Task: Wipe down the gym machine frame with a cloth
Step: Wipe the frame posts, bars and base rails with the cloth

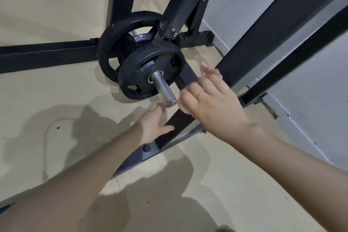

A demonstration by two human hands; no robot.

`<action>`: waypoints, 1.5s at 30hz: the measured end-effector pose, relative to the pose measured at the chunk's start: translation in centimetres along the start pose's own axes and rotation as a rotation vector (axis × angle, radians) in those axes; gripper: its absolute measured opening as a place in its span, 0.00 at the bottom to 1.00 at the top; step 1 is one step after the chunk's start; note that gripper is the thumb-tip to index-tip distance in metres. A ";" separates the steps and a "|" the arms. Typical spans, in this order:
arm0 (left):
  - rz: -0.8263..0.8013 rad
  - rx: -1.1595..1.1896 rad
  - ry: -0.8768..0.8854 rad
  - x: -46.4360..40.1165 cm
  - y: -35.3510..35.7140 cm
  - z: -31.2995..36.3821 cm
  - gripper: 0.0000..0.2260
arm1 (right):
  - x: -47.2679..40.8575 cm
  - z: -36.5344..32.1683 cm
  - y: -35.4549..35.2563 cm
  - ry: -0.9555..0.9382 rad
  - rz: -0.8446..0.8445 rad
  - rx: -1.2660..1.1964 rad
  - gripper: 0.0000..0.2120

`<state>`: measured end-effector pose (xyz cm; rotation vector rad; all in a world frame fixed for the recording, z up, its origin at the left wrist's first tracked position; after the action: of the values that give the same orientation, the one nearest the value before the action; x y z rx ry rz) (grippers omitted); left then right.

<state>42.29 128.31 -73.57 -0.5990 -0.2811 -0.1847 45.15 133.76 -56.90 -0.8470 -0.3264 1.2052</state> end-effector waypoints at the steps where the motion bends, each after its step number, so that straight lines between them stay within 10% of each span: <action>1: 0.076 0.116 0.057 0.6 -1.7 2.1 0.28 | 1.5 -0.1 -1.6 0.002 0.111 -0.034 0.05; 4: 0.217 0.319 0.216 2.9 -5.4 8.0 0.22 | 6.3 0.4 -3.9 0.022 0.289 -0.128 0.05; 8: 0.292 0.318 0.395 5.2 -6.3 15.5 0.21 | 12.2 4.6 2.3 0.332 0.074 -0.350 0.13; 11: 0.440 0.279 0.371 5.9 -6.3 18.5 0.29 | 16.1 7.2 8.3 0.798 -0.065 -0.924 0.12; 15: 0.597 0.254 0.309 5.7 -5.7 20.5 0.36 | 15.6 7.5 13.8 1.297 0.232 -1.953 0.15; 17: 0.672 0.257 0.266 5.7 -5.4 20.4 0.36 | 12.3 6.0 13.1 1.094 0.262 -2.289 0.22; 25: 0.749 0.290 0.167 6.1 -4.3 20.8 0.32 | 10.7 -0.2 15.1 0.636 0.106 -2.298 0.30; 30: 0.784 0.271 0.045 6.2 -4.0 20.8 0.31 | 7.6 8.9 8.9 0.477 0.455 -2.301 0.40; 45: 0.972 0.133 -0.252 9.1 -5.3 24.0 0.16 | 6.8 19.5 0.7 0.274 0.675 -2.183 0.18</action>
<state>44.62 137.07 -48.93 -0.5694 -0.2163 0.8441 34.68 147.84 -45.93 -3.1268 -1.2409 0.8747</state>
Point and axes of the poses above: each hand's wrist, its own x-axis away from the middle knuckle, its own y-axis out of the palm, z = x × y, the point moved 10 cm from there along -x, towards the middle knuckle, and after that the axes turned 8 degrees about -y, right-handed, at the moved point
